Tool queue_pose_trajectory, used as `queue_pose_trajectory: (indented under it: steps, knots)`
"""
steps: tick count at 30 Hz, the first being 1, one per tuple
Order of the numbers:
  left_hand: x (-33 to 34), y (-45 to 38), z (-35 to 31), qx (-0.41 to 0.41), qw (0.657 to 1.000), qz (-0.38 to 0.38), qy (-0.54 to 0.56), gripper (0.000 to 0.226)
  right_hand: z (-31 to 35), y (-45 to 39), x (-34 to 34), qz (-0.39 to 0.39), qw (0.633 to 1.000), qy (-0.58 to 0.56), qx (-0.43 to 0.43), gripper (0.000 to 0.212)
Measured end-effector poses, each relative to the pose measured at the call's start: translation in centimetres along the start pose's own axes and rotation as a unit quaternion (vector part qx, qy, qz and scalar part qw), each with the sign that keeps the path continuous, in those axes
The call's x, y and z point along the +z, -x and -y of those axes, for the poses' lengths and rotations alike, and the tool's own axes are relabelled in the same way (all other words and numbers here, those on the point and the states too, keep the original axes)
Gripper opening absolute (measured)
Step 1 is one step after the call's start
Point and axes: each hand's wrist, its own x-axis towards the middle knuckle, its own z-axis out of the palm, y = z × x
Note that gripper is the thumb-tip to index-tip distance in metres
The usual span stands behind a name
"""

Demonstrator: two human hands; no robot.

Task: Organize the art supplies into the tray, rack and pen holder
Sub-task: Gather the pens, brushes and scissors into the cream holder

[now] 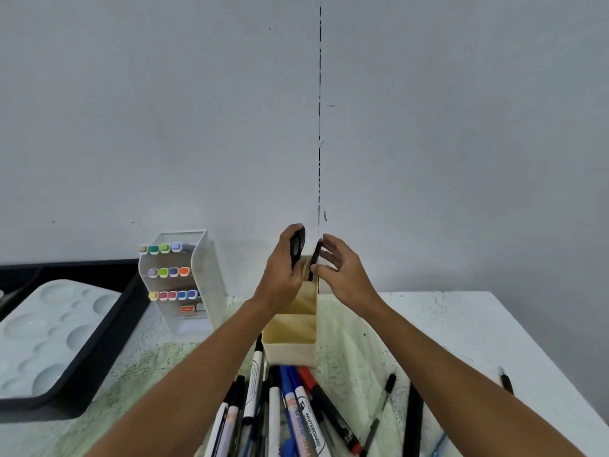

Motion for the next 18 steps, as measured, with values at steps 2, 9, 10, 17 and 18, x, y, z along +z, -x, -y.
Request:
queue_pose_trajectory:
  steps: [2,9,10,17,18]
  knots:
    - [-0.3,-0.3,-0.3,-0.009,1.0,0.017,-0.001,0.047,-0.1,0.0,-0.1,0.007,1.0,0.001,0.005,0.054]
    - [-1.4,-1.2,-2.0,-0.062,0.991,0.118,0.009,0.051,-0.1,0.2,0.0,0.038,0.999,0.032,0.0,0.048]
    - [-1.5,-1.3,-2.0,-0.068,0.99,0.122,0.012,0.053,-0.1,0.2,0.0,0.041,0.999,0.032,0.002,0.05]
    - [-2.2,-1.6,-2.4,-0.143,0.969,0.133,0.152,0.06,-0.6,0.3,-0.3,0.055,0.998,0.026,0.031,0.058]
    - [-2.4,-1.7,-2.6,-0.151,0.964,0.139,0.169,0.056,-0.6,0.4,-0.4,0.057,0.997,0.02,0.039,0.056]
